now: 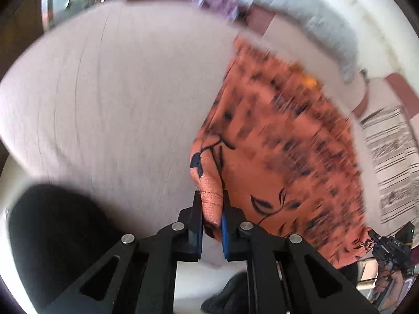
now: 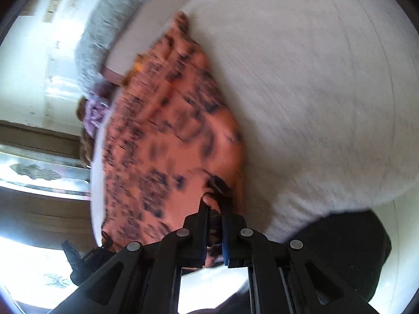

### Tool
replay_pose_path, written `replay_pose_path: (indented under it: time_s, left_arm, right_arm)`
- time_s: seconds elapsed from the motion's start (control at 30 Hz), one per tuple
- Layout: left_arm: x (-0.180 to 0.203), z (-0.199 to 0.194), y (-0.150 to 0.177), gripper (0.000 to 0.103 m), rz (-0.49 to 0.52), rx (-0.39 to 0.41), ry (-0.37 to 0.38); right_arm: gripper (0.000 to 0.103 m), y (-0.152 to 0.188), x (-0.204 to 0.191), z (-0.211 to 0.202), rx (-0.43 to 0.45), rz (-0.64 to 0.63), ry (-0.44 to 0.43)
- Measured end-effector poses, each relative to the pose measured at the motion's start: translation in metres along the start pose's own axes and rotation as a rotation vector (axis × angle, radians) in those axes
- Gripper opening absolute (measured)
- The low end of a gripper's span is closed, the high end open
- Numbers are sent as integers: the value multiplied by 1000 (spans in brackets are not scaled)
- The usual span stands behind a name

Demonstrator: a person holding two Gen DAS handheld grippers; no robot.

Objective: Fold small clothes

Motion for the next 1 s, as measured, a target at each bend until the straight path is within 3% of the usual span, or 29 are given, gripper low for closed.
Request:
replay_pose_path:
  time_s: [0.07,0.2,0.53,0.67,0.73,0.77,0.8,0.93,1.0]
  left_arm:
    - [16,-9,-21,11,45,59,14]
    - [22,-2,-41,11,64,72,25]
    - [63,12,-133,11,142,143,83]
    - [69,21,-130,12,185,135,61]
    - [63,25,-118,11,181,115,44]
    - [59,26,-114,11,175,109,40]
    - [54,26,-109,11,168,104,32]
    - [40,22,-101,11,135,104,33]
    - [39,20,-99,11,137,105,34]
  right_arm:
    - [8,-20,-17,-20,63,-23,-40]
    - [8,-60,-39,-41,153,-42,-81]
    - [8,-139,-70,-39,241,-25,-145]
    - [13,-151,-78,-31,206,-33,-111]
    - [44,-138,-71,-29,194,-43,-90]
    - [79,-128,-65,-27,181,-42,-76]
    - [88,-114,-56,-28,176,-22,-73]
    - [88,-62,-24,-32,130,85,-95]
    - [88,-29,-12,-20,31,155,-107]
Point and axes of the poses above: each gripper's, at about its wrist camera, not at the fingertips, and z roughly the way its jaws point, x to its right, y to its underside, the point moved 9 cm from there along z, roughly the way its jaws point, and after that the axes turned 14 degrees about y, right-handed, at the moved point
